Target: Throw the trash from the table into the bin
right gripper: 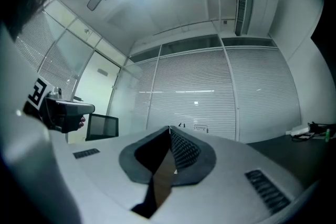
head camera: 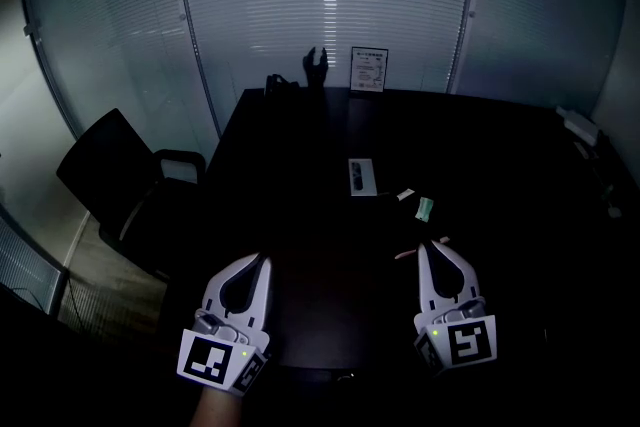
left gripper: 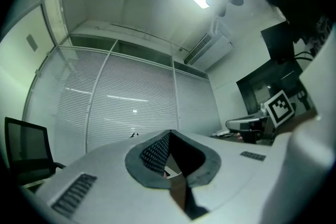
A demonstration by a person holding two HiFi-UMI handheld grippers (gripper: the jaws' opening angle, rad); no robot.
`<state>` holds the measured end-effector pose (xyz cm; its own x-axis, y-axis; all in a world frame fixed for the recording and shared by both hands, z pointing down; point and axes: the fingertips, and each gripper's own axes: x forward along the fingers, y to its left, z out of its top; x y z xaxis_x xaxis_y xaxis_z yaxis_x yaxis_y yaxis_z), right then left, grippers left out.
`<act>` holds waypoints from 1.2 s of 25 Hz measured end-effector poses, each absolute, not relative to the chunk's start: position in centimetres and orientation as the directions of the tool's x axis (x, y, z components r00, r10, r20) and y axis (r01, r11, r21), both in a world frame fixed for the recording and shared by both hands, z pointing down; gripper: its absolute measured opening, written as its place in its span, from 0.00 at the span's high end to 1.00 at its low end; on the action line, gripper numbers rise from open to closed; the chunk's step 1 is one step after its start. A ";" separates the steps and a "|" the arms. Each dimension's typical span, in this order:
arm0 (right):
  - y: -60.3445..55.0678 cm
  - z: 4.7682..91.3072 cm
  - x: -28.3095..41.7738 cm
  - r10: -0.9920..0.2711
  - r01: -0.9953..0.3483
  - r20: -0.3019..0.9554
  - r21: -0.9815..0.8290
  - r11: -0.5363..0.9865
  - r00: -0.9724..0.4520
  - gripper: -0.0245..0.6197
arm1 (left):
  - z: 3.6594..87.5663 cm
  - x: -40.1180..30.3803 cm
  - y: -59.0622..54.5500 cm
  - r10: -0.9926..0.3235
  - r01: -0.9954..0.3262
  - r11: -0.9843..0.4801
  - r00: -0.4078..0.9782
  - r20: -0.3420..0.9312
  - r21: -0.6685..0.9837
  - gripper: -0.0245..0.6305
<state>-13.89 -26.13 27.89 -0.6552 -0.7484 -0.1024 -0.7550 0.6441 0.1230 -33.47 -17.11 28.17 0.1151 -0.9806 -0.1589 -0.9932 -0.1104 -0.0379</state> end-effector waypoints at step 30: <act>-48.1 41.2 -21.3 -0.705 -0.727 0.265 0.017 0.686 -0.658 0.70 | 28.9 -40.2 -30.3 -0.992 -0.999 0.015 -0.010 -0.125 -0.034 0.96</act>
<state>-21.34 -48.10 41.21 -0.6580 -0.7047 0.2654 -0.7275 0.6859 0.0174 -40.23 -30.30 28.87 -0.0104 -0.9921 -0.1252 -0.9993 0.0148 -0.0343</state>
